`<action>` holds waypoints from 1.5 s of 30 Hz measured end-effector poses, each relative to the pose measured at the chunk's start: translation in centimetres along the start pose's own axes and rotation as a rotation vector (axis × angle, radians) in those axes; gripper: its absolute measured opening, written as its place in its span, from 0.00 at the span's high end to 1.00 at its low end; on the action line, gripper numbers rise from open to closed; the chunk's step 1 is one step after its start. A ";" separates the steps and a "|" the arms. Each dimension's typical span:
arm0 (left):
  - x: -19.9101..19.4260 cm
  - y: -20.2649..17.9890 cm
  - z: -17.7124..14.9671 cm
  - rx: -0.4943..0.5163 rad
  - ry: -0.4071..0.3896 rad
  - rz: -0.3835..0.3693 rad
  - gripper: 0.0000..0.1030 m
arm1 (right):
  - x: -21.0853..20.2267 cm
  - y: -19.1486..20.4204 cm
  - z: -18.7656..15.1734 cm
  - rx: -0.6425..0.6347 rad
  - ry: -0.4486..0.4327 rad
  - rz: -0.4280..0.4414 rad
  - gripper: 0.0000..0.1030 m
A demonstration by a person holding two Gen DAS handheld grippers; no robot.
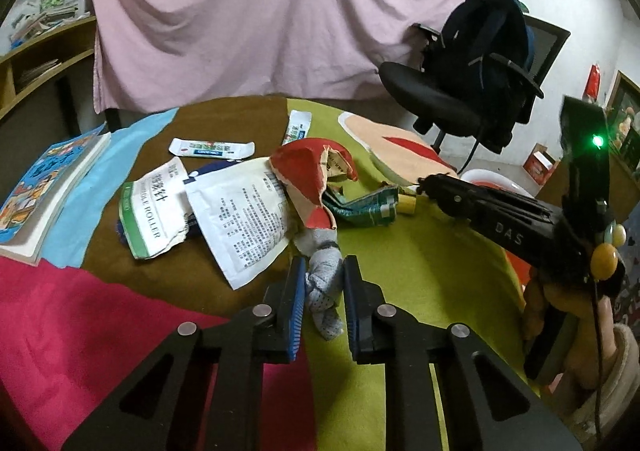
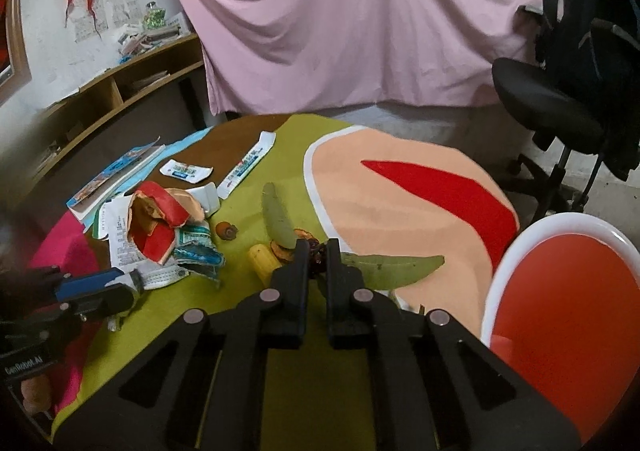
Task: Collect trash
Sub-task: 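Carry both items over the red bucket and open both tools to drop them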
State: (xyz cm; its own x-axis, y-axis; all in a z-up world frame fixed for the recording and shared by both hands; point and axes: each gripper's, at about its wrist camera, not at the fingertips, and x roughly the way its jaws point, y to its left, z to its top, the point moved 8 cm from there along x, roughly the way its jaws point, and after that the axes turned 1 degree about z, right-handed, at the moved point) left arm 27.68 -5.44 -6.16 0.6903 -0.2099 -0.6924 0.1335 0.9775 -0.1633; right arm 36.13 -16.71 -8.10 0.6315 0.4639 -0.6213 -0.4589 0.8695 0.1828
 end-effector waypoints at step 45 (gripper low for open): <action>4.7 -23.3 6.4 0.140 -0.049 -0.311 0.86 | -18.4 -16.2 -3.1 0.364 -0.436 -0.314 0.64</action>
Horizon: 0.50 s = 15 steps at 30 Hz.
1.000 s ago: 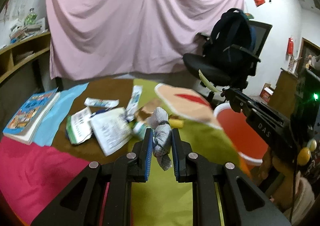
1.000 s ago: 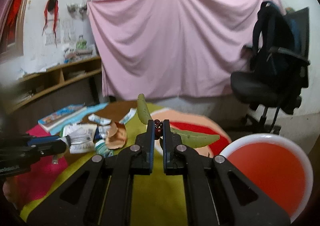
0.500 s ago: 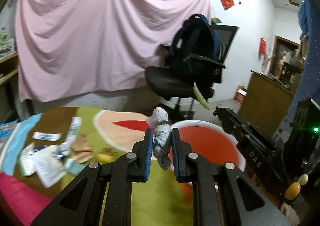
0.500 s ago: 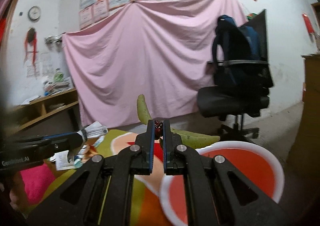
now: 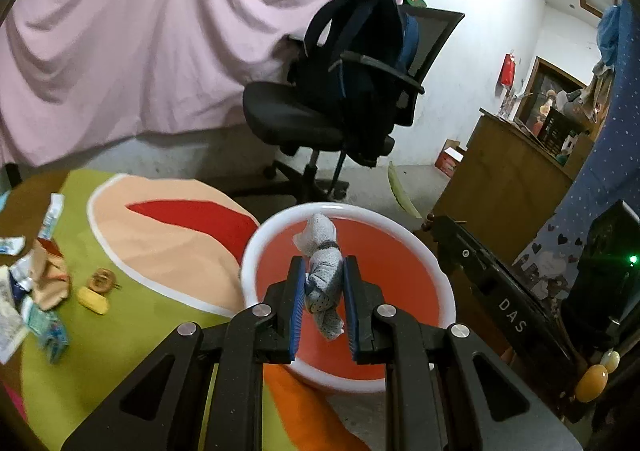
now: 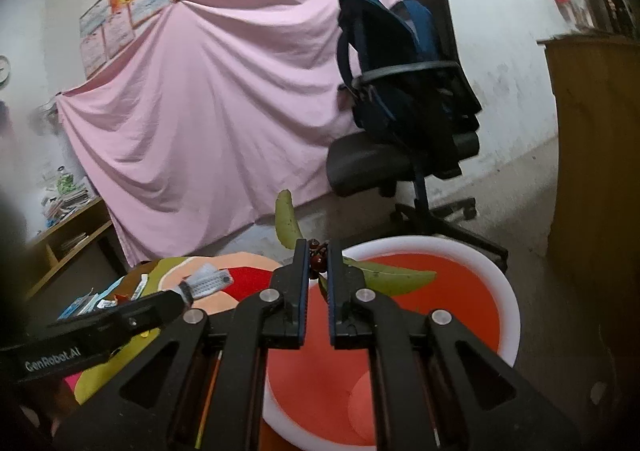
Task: Collect trash
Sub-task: 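Carry both items over the red bucket and open both tools to drop them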
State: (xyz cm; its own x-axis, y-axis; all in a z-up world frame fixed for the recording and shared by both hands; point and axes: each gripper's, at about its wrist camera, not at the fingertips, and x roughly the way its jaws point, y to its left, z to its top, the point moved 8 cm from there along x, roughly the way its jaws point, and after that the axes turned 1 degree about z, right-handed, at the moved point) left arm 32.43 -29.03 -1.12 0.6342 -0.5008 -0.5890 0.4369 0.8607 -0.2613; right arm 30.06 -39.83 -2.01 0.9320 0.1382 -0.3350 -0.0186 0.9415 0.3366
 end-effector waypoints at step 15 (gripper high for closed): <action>-0.8 2.1 -0.1 -0.080 -0.025 0.019 0.68 | 0.8 -1.2 -0.6 0.037 0.035 -0.032 0.36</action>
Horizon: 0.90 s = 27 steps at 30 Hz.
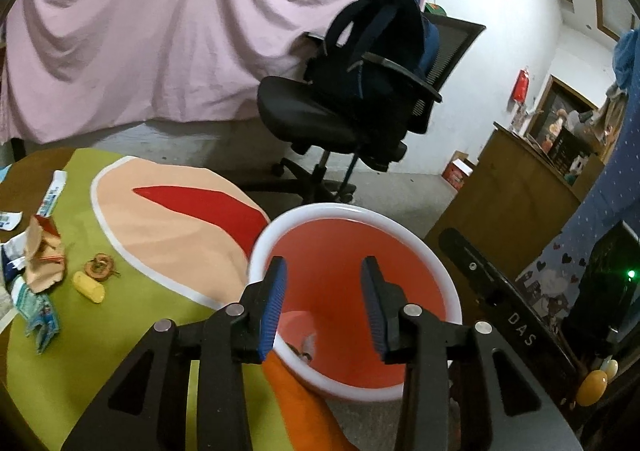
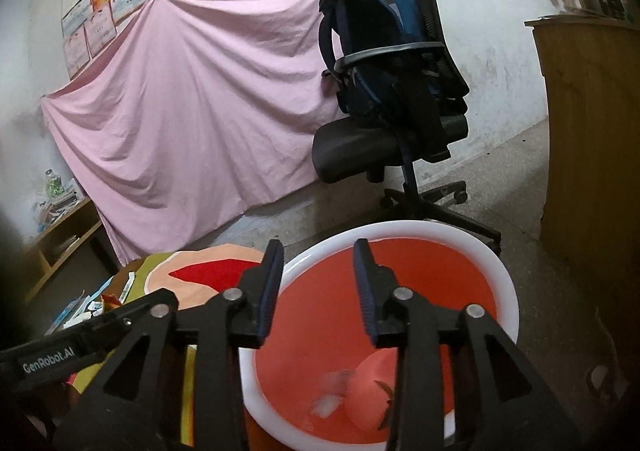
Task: Collect trash
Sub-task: 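Carry both items over the red bucket and open both tools to drop them, then move both open tools back over the table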
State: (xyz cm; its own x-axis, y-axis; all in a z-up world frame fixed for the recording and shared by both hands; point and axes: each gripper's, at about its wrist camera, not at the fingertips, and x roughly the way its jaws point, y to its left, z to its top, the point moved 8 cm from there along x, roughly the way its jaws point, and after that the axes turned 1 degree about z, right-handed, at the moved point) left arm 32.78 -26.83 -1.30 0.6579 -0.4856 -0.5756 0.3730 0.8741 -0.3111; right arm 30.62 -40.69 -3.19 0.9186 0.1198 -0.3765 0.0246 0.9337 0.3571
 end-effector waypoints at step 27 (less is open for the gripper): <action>-18.8 13.5 -0.3 -0.090 -0.475 0.391 0.03 | -4.3 13.6 1.8 -0.168 -0.300 0.217 0.00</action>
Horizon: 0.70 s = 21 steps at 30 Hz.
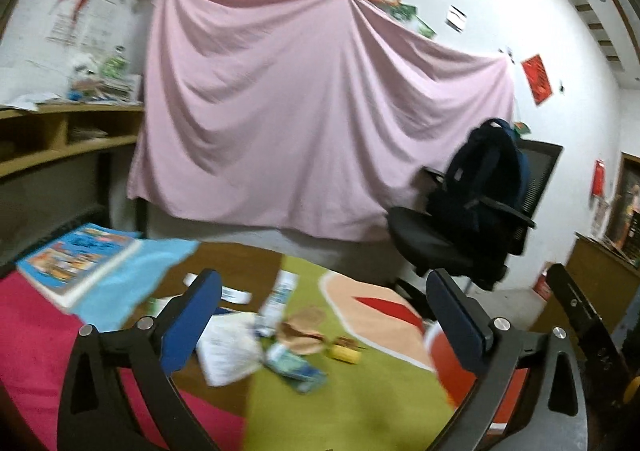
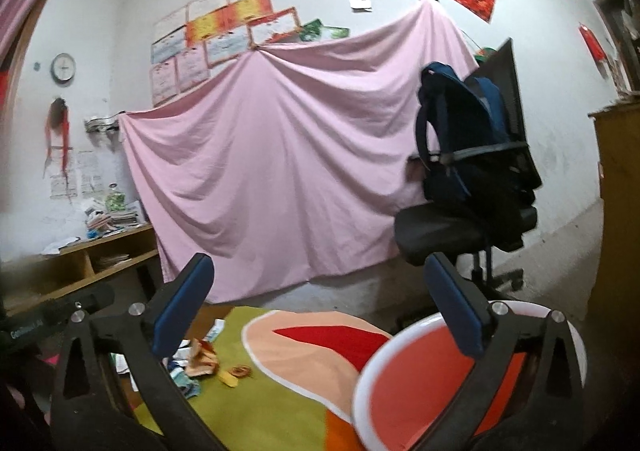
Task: Collect trash
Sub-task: 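Move both open tools back over the table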
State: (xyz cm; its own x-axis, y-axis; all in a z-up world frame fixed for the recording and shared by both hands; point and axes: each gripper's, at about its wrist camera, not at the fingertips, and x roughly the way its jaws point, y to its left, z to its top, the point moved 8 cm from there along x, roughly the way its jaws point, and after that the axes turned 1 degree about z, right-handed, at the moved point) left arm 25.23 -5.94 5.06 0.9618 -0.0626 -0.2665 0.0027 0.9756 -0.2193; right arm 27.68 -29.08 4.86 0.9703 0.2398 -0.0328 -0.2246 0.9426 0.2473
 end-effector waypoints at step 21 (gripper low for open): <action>-2.1 10.1 -2.3 0.068 -0.019 0.146 0.03 | 3.5 9.7 -4.8 -0.180 0.089 0.119 0.00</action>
State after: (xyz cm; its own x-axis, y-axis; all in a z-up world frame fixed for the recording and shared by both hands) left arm 22.57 3.52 1.23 0.9583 0.0848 -0.2730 -0.1200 0.9861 -0.1150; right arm 28.50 -17.98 2.45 0.9260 0.3638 -0.1010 -0.3572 0.9308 0.0780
